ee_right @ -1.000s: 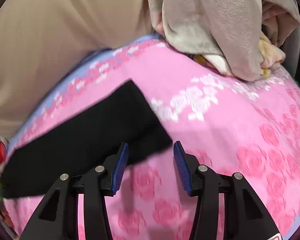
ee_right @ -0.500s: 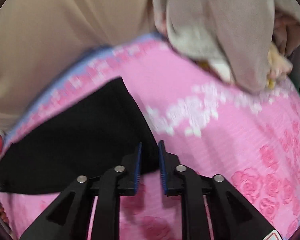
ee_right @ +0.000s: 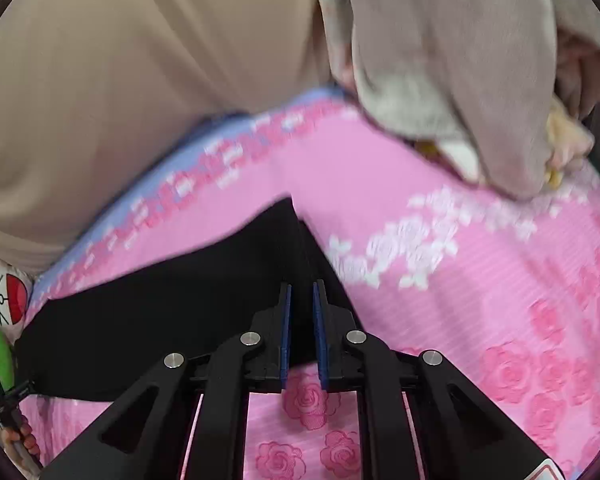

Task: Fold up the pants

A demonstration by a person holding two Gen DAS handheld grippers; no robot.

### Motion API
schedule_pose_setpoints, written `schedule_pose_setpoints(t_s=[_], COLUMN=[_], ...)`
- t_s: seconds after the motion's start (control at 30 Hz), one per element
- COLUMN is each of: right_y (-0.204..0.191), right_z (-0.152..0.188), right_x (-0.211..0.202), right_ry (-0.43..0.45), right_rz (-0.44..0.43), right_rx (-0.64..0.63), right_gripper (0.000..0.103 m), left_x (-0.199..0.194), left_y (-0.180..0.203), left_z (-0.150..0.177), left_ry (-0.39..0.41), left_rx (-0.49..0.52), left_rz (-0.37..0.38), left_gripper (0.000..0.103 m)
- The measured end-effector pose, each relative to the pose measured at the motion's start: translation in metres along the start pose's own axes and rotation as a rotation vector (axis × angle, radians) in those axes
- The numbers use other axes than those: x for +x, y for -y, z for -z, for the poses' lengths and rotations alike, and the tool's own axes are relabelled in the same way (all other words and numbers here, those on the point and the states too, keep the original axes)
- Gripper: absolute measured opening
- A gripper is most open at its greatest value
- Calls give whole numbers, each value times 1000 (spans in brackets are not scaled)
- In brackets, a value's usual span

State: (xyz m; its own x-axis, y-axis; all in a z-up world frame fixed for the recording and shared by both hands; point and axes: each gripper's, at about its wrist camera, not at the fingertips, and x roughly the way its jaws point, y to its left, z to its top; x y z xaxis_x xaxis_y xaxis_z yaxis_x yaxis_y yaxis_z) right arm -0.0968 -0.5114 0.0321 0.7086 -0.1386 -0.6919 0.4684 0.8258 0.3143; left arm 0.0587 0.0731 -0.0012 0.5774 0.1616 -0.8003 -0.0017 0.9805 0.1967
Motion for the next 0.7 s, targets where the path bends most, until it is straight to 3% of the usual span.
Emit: schedule_pose_setpoints(t_s=[0.03,0.1,0.13,0.23,0.3,0.33,0.43,0.5,0.53,0.6,0.7], right_y=[2,12,21,32,30,25,11,1,-2,-11,-60], right_z=[-1,2,8,20,23,22,17,17,15,9,-3], right_x=[-4,2,9,22,29,31,42,45,48,39,8], right_ry=[16,-17,-47,-94,-109,-101,-107,-117,-136,-101,-26], right_rz=[18,83,91,11,-22,-26,-12,26,-13,-12,-96], right_rx=[-5,-3,32,108,128,125,100,71,99,109,51], right_gripper=[13,39,41,49,68,69,65,18,19,18,17], left_x=[0,0,2,3,2,0,-2,-2,-1,-2,-2], left_y=[-3,-6,-7,-6,-5,-4,-5,-7,-11,-18,-31], left_z=[0,0,1,3,4,5,6,6,6,7,7], left_ry=[0,-1,-5,-11,-6,-3,6,6,5,12,28], left_rx=[-4,-12,-18,-22,-19,-14,-7,-14,-17,-24,-33], left_rz=[2,5,5,14,26,32,50,59,70,83,92], left_gripper=[90,90,90,90,90,90,90,91,91,91,91])
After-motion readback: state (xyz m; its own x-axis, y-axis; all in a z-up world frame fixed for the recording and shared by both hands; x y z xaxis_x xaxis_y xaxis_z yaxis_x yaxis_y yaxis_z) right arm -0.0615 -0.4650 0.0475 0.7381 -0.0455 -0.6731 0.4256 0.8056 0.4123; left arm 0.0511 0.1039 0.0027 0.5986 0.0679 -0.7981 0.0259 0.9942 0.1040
